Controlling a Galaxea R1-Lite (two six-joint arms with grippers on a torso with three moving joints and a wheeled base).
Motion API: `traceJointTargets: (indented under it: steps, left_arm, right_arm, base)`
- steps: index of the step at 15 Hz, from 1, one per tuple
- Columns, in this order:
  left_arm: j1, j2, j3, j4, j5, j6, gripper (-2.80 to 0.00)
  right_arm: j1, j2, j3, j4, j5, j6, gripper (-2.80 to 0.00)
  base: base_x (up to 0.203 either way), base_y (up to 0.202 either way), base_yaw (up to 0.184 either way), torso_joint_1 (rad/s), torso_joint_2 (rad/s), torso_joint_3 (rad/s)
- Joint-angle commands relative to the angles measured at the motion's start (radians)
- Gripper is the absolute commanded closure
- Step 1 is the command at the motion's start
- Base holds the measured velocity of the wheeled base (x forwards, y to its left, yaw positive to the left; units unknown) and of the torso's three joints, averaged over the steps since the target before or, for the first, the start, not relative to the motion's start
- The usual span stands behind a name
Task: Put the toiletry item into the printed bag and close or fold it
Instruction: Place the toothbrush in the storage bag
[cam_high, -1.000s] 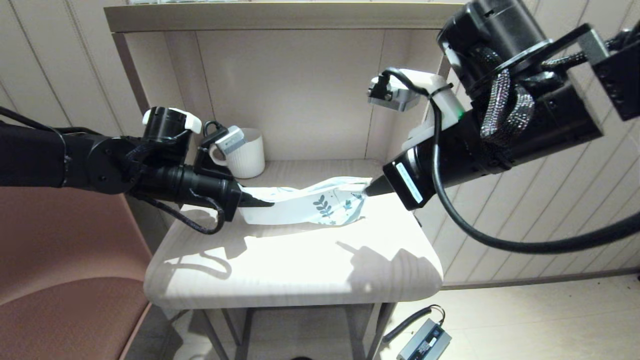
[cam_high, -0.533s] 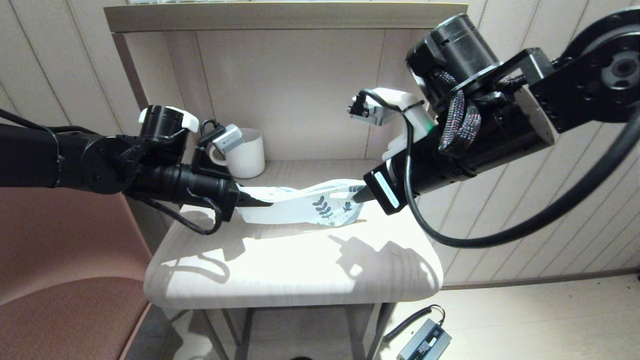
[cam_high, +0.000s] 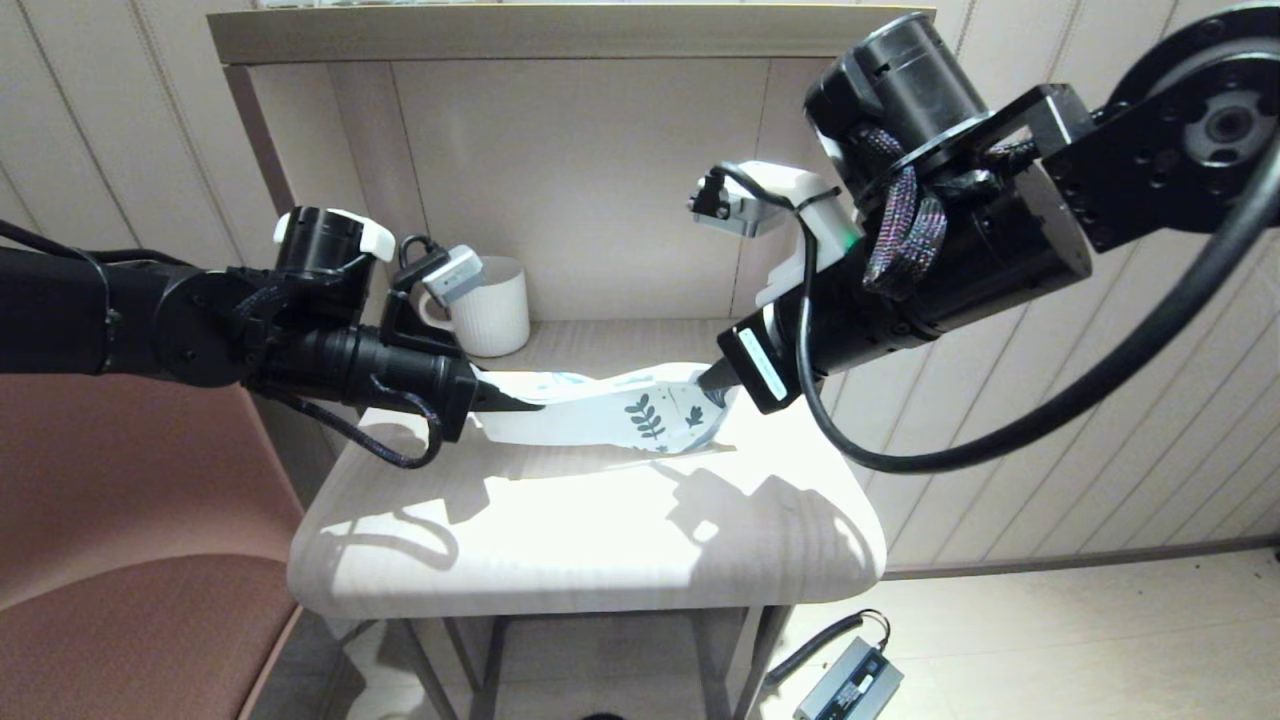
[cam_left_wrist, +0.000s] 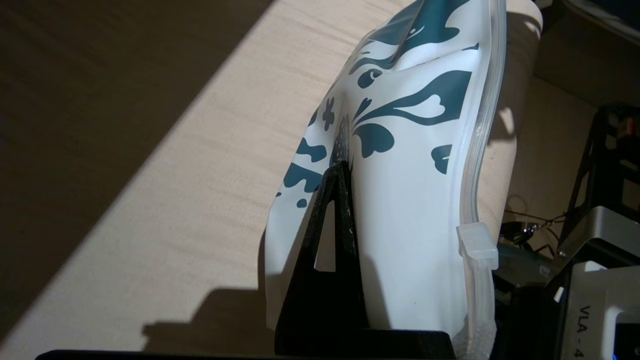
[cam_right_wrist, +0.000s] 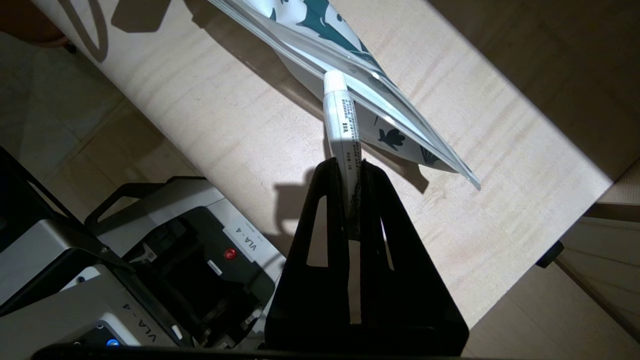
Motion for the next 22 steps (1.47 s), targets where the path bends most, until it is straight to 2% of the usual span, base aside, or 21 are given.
traceJointTargets:
  steps: [1, 12, 16, 22]
  left_arm:
    - [-0.004, -0.004, 0.004, 0.001, -0.004, 0.002, 0.0]
    - [-0.046, -0.057, 0.04, 0.001, -0.005, 0.004, 0.0]
    - [-0.073, -0.076, 0.064, -0.001, -0.005, 0.007, 0.0]
    - [-0.076, -0.082, 0.088, -0.001, -0.005, 0.024, 0.0]
  right_arm:
    - [-0.002, 0.001, -0.001, 0.001, -0.001, -0.002, 0.0]
    - [0.005, 0.075, -0.003, -0.072, -0.007, -0.001, 0.0]
    - [0.019, 0.075, -0.003, -0.074, -0.007, -0.005, 0.0]
    - [0.019, 0.067, -0.003, -0.075, -0.006, -0.005, 0.0]
  base:
    - [0.0, 0.0, 0.0, 0.0, 0.0, 0.0]
    - [0.0, 0.0, 0.0, 0.0, 0.0, 0.0]
    - [0.0, 0.0, 0.0, 0.0, 0.0, 0.0]
    - [0.0, 0.0, 0.0, 0.0, 0.0, 0.0]
